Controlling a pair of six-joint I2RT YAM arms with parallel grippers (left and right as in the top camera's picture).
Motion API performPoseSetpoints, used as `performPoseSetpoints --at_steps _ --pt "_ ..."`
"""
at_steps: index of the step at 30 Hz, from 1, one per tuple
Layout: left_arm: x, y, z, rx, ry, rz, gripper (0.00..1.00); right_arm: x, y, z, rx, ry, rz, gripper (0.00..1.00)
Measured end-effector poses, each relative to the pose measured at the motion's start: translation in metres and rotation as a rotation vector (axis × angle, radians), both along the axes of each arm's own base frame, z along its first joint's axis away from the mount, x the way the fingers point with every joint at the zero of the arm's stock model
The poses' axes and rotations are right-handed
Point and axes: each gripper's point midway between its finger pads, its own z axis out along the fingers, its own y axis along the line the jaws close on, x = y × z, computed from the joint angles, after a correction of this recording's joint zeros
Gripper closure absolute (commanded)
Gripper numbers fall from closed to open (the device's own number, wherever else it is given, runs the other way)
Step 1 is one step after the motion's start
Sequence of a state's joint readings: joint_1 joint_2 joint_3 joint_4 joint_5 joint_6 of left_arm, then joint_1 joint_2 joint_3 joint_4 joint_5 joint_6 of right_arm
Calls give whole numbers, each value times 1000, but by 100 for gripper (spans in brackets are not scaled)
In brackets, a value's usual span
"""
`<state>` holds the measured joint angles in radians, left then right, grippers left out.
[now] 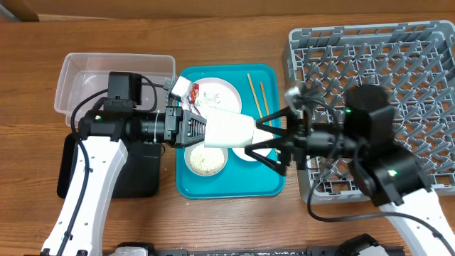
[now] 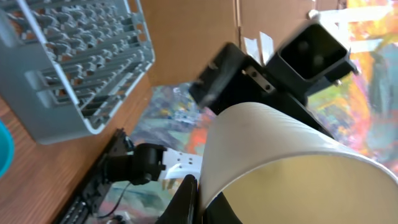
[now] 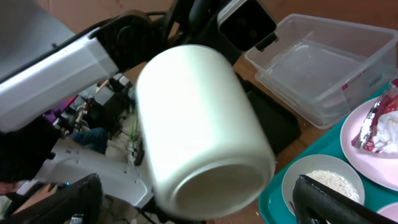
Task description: Sort waste into correct bins and load items into the dishwasher
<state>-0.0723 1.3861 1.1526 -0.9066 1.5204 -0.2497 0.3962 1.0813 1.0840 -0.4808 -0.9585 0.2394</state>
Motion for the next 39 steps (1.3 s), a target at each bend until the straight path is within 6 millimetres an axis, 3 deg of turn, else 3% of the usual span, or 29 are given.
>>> performPoseSetpoints --at_steps 4,10,12,14,17,20,25,30,34,39 --pt "-2 -1 3 -18 -11 -13 96 10 11 -2 9 23 -12 16" --pt "-3 -2 2 -15 -14 -14 96 5 21 1 28 38 25 42" --pt "-3 -2 4 -23 -17 -17 94 3 21 3 37 38 37 44" --pt "-3 -2 4 -24 -19 -18 74 2 21 4 42 43 44 46" --pt "-3 -2 2 -15 -21 -15 64 1 22 5 45 40 52 50" --pt "-3 -3 1 -5 -20 -16 39 0 22 5 47 38 57 52" --pt "-2 -3 -3 15 -28 -7 24 6 15 4 38 34 25 53" --pt "3 -1 -20 111 -11 32 10 22 -23 -6 -25 80 -164 53" --pt "6 1 -34 193 3 62 7 32 -78 -23 -129 140 -437 53" --pt "11 5 -47 269 -2 92 6 21 -146 -67 -356 277 -762 53"
